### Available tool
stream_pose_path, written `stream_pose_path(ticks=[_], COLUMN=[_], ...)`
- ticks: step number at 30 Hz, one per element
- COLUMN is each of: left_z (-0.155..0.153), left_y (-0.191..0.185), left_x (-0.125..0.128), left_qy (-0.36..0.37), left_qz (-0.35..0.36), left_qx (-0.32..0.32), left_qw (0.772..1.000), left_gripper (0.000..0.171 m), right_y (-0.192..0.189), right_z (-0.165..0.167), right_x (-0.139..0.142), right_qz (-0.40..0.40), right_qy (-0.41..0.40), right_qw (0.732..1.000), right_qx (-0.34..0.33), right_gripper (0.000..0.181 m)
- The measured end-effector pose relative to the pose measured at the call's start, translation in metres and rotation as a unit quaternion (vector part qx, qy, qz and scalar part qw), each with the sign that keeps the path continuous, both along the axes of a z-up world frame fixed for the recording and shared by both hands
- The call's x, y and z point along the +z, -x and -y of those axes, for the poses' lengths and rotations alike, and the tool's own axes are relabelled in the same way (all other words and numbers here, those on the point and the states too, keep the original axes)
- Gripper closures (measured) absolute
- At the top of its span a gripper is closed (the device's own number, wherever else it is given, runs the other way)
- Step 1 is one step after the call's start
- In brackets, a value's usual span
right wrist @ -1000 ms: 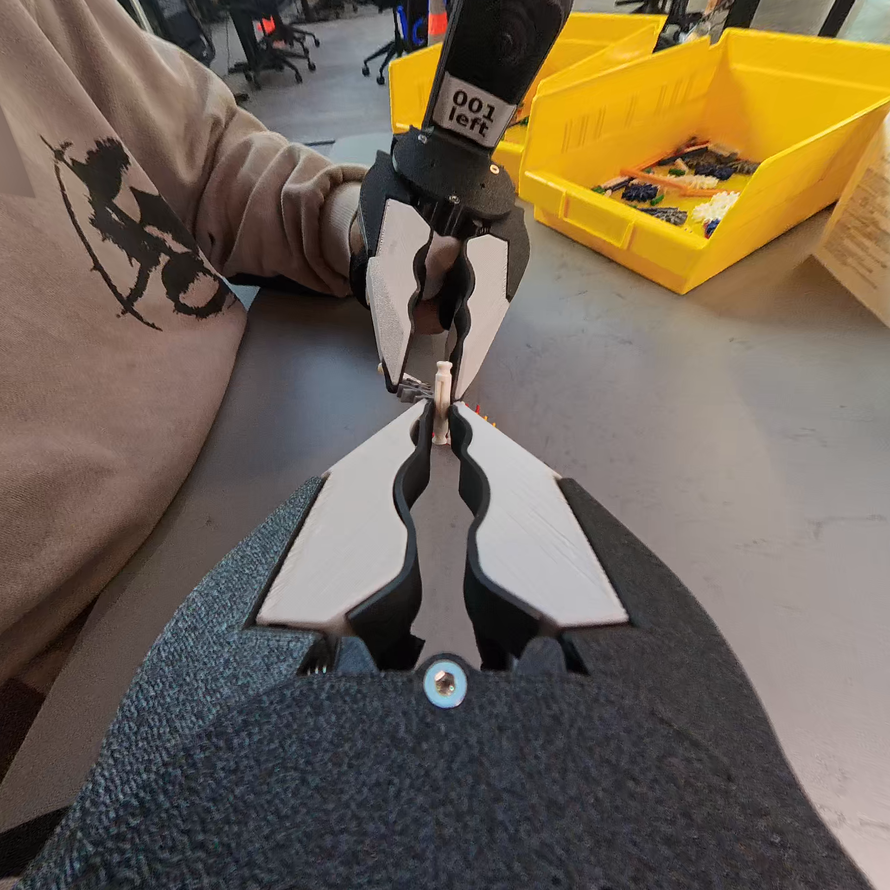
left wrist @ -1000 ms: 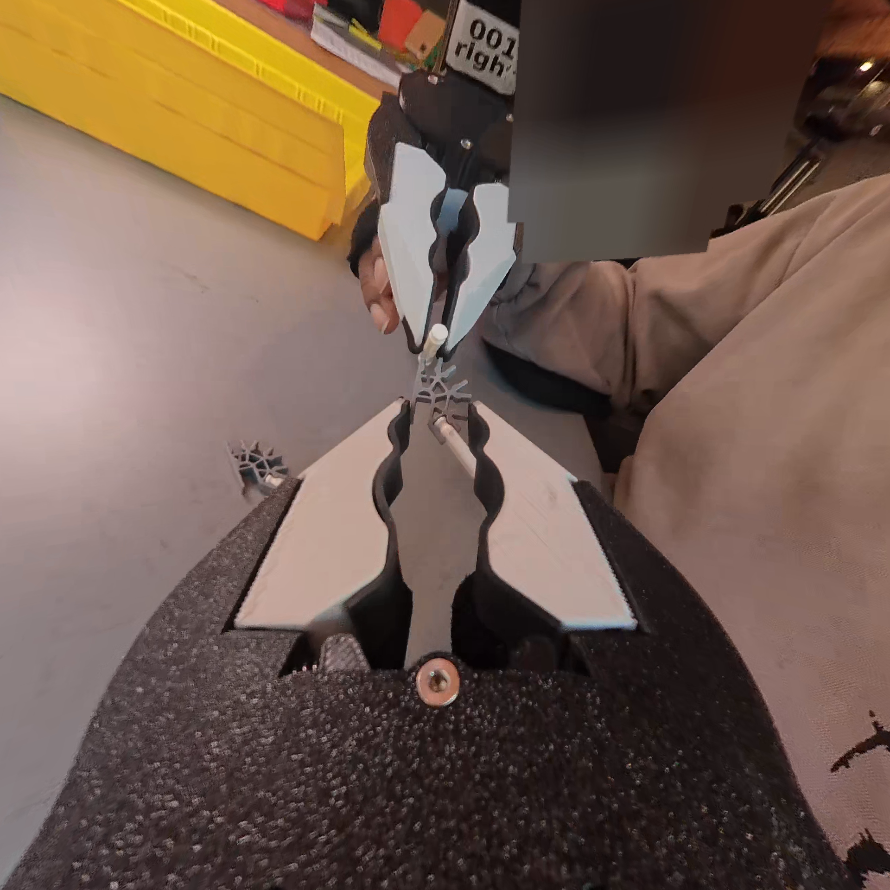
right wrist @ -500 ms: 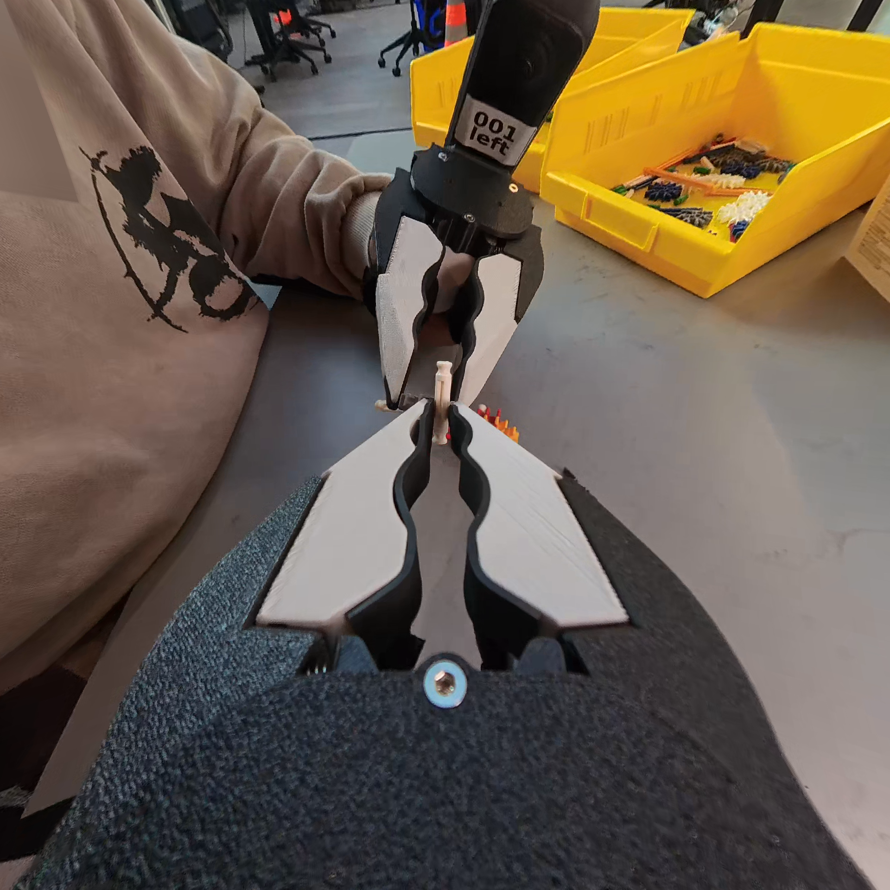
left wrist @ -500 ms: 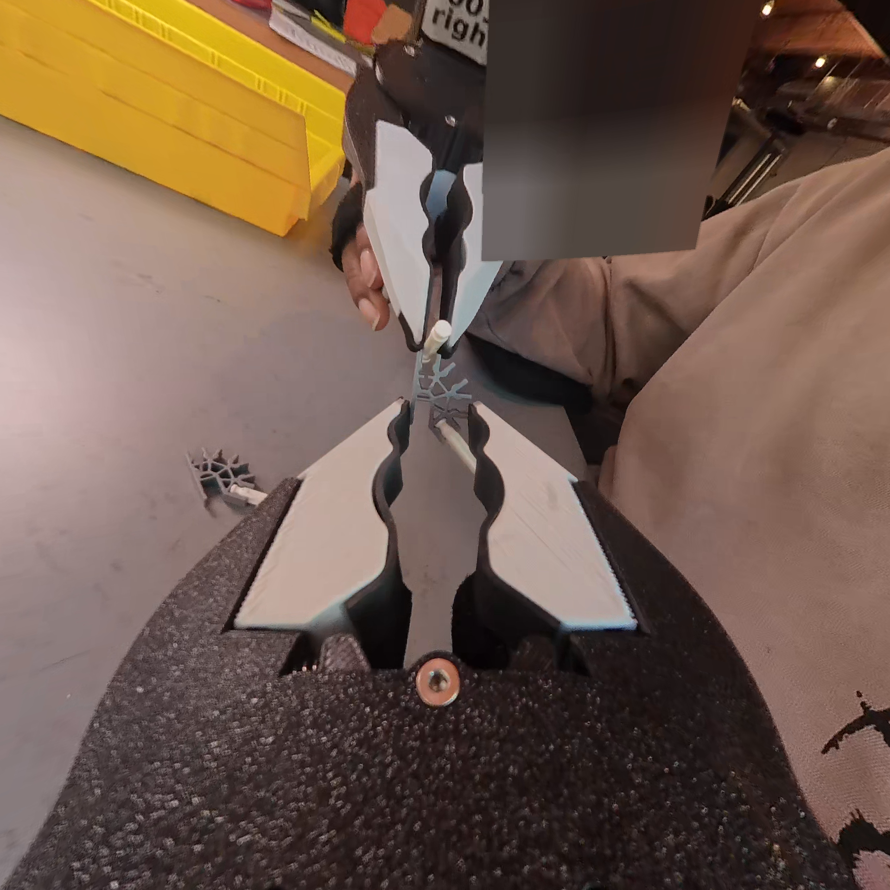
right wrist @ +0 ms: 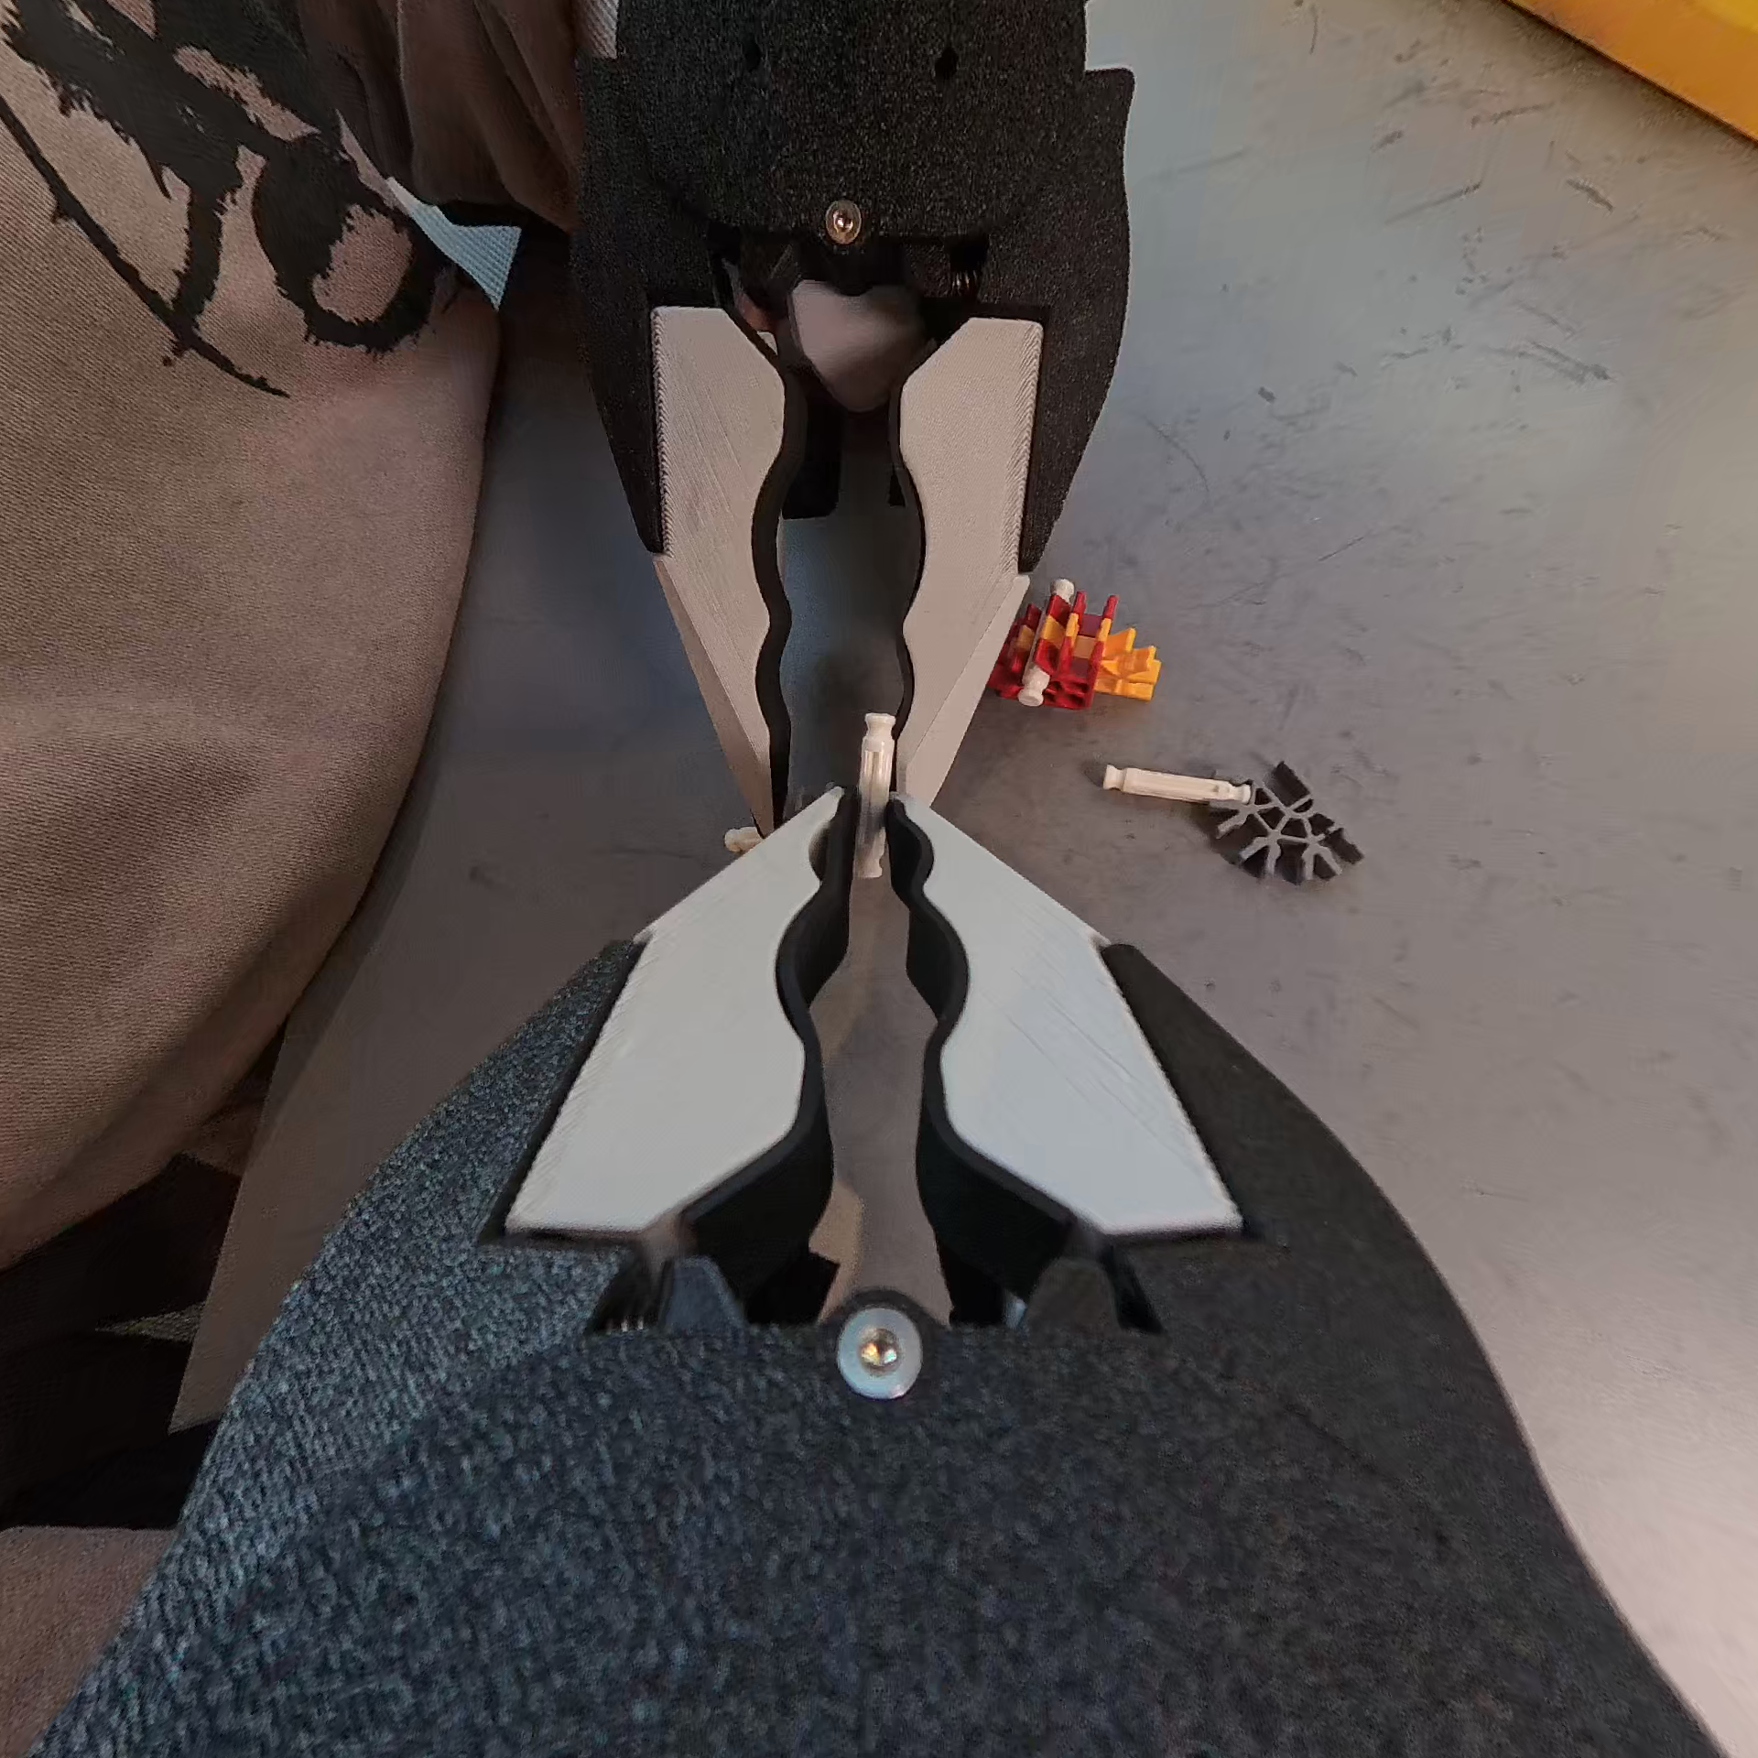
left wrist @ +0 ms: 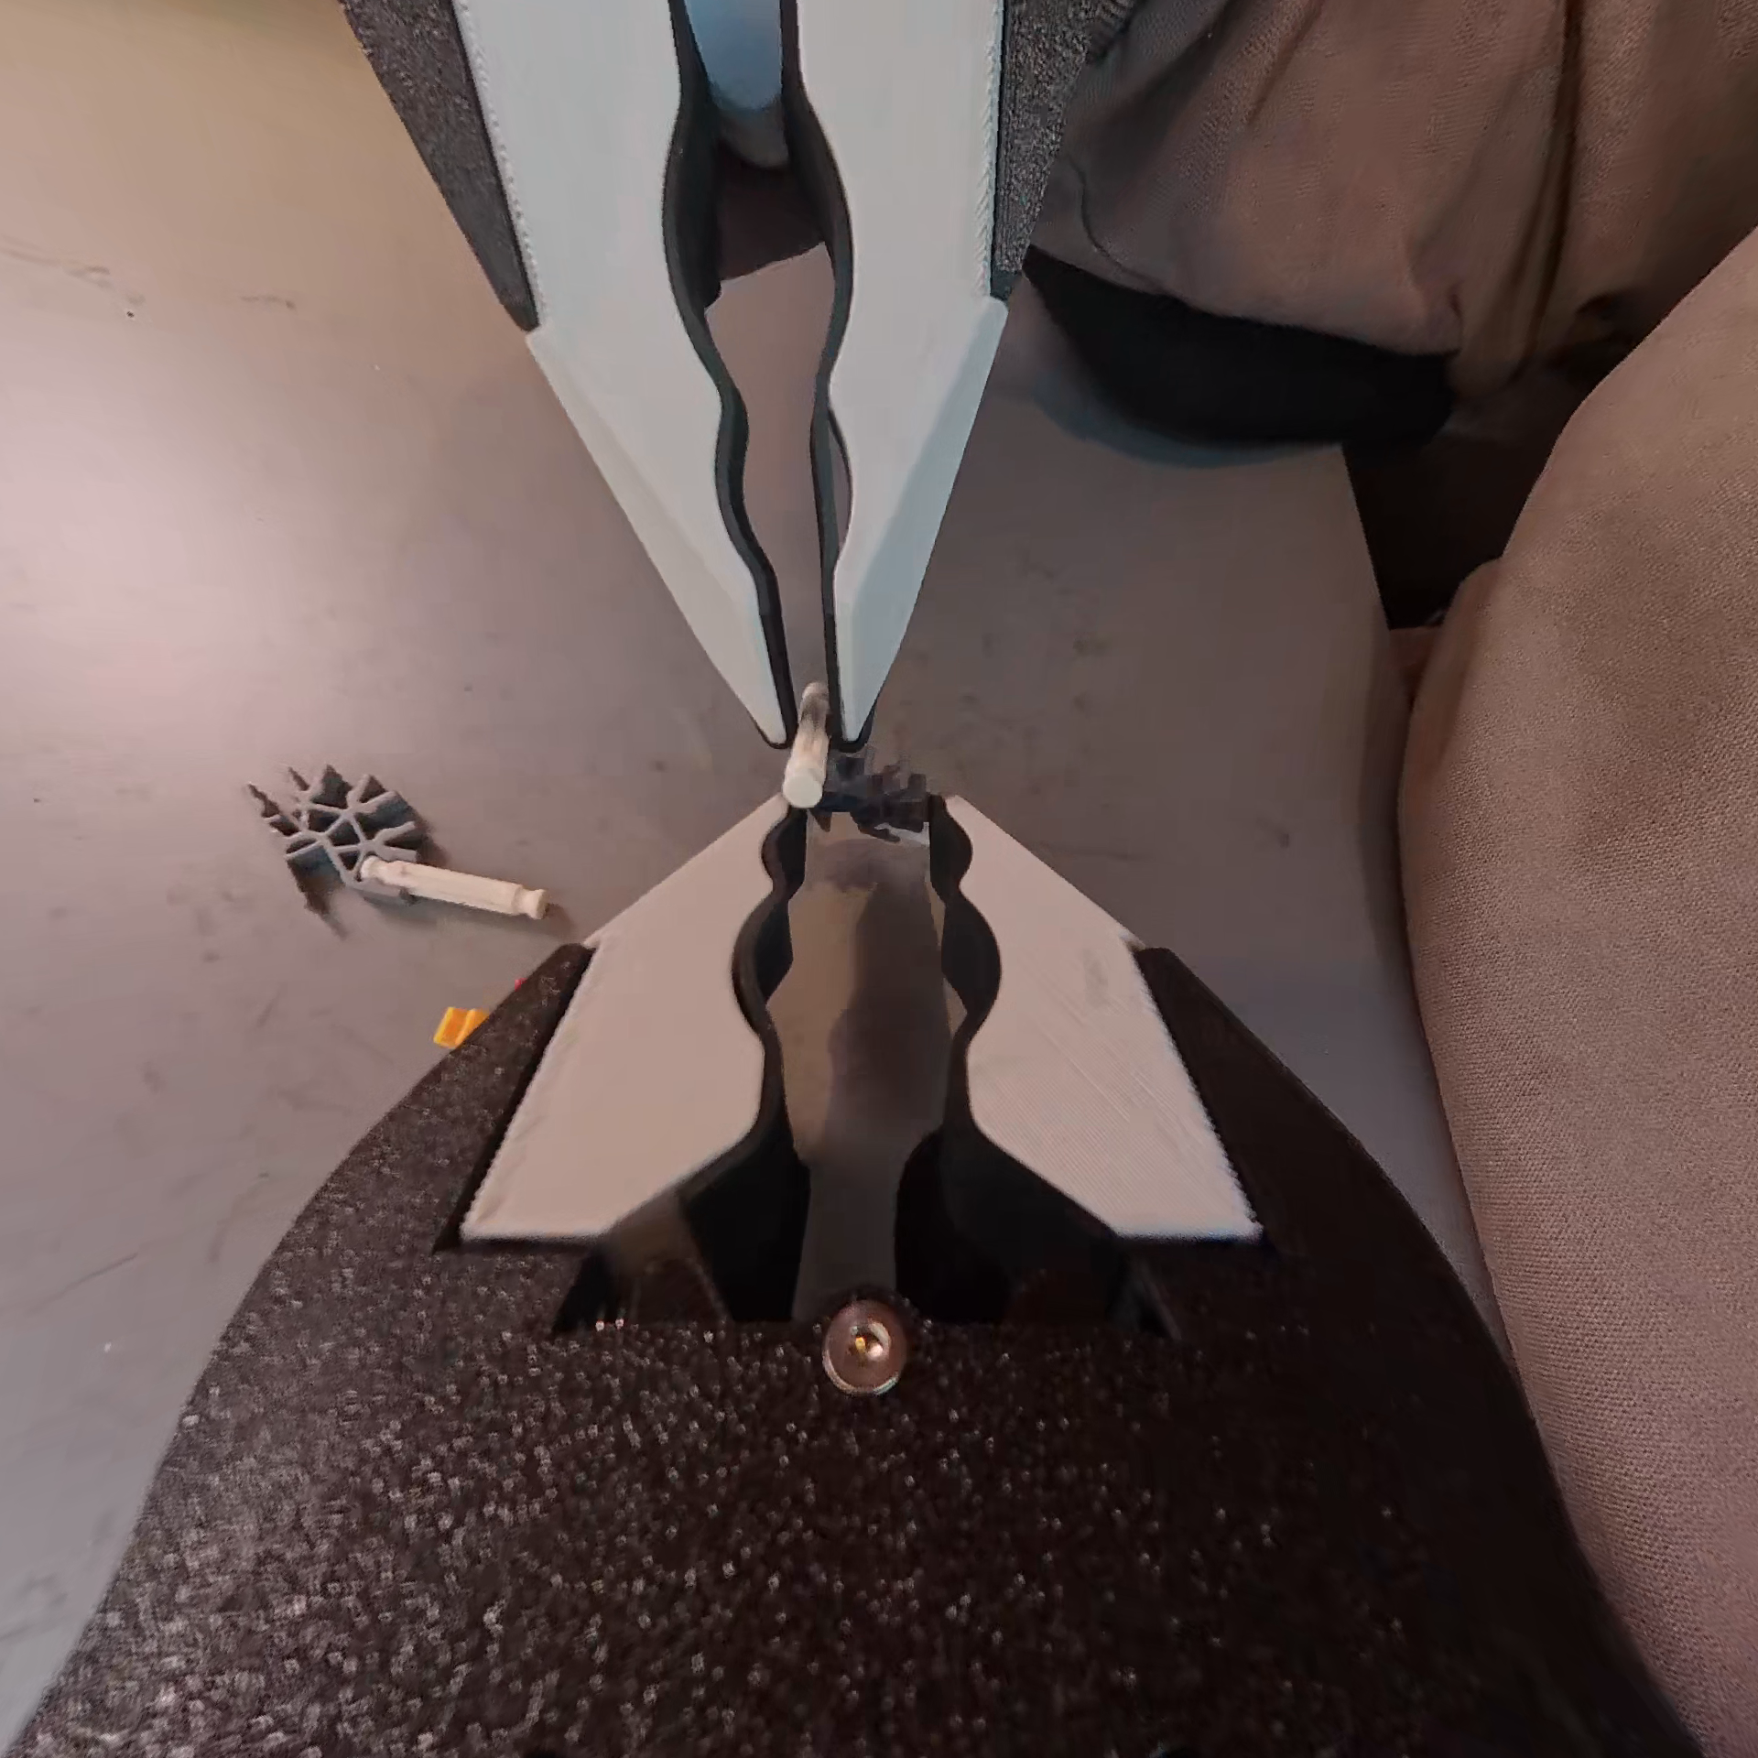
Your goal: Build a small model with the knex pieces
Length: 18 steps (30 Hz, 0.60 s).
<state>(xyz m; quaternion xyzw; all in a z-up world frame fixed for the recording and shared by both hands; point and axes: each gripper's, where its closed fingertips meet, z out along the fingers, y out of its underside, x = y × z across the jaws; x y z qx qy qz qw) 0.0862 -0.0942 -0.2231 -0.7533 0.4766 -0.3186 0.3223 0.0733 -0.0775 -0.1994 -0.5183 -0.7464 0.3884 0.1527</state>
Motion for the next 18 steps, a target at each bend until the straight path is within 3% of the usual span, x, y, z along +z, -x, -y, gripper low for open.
stream_pose_path(ticks=[11, 18], left_z=[0.006, 0.004], left_y=[0.0, 0.006], left_x=[-0.007, 0.007], left_qy=[-0.001, 0.019], left_qz=[-0.022, 0.019], left_qx=[-0.019, -0.017], left_qw=[1.0, 1.0], left_gripper=[0.142, 0.14], right_y=[-0.002, -0.002], right_z=[0.003, 0.004], right_x=[-0.012, -0.012], right_qz=[0.034, 0.033], right_qy=[-0.021, -0.021], right_qw=[0.999, 0.999], right_qx=[0.006, 0.006], right_gripper=[0.177, 0.177])
